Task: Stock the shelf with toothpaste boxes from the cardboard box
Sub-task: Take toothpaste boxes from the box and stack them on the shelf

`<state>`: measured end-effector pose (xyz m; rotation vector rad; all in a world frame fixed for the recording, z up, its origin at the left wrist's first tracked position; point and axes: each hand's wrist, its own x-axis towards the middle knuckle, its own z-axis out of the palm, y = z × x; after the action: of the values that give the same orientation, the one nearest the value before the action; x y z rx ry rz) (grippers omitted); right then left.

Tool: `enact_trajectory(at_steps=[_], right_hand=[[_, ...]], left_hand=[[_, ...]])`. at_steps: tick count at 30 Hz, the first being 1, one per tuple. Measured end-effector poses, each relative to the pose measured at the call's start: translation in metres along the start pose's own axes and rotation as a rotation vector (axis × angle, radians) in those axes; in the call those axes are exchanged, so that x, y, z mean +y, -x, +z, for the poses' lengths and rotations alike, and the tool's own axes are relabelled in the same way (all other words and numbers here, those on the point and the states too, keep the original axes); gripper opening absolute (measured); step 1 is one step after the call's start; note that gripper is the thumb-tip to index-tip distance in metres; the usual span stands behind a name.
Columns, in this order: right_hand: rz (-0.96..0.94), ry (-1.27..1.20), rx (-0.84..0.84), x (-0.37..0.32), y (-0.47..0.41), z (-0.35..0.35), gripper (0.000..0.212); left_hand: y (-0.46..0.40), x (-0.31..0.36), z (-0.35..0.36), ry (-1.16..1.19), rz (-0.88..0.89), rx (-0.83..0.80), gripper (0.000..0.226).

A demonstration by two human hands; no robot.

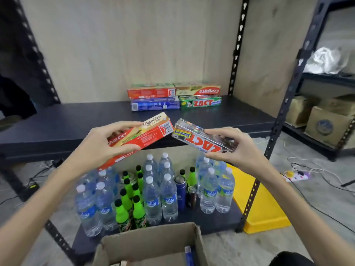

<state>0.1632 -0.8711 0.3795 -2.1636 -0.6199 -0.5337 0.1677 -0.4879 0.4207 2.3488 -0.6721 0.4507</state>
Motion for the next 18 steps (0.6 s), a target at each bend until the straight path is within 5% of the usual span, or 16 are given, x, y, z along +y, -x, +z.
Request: enact_trajectory(at_steps=[6, 14, 18], right_hand=[[-0.053, 0.058, 0.014, -0.001, -0.048, -0.039, 0.061], [0.035, 0.158, -0.144, 0.057, -0.110, -0.048, 0.051], [0.052, 0.173, -0.205, 0.087, -0.130, -0.045, 0.048]], left_hand=[[-0.056, 0.005, -0.024, -0.061, 0.030, -0.023, 0.071], [-0.123, -0.043, -0.006, -0.137, 0.001, -0.187, 0.054], [-0.142, -0.068, 0.012, -0.226, -0.030, -0.254, 0.071]])
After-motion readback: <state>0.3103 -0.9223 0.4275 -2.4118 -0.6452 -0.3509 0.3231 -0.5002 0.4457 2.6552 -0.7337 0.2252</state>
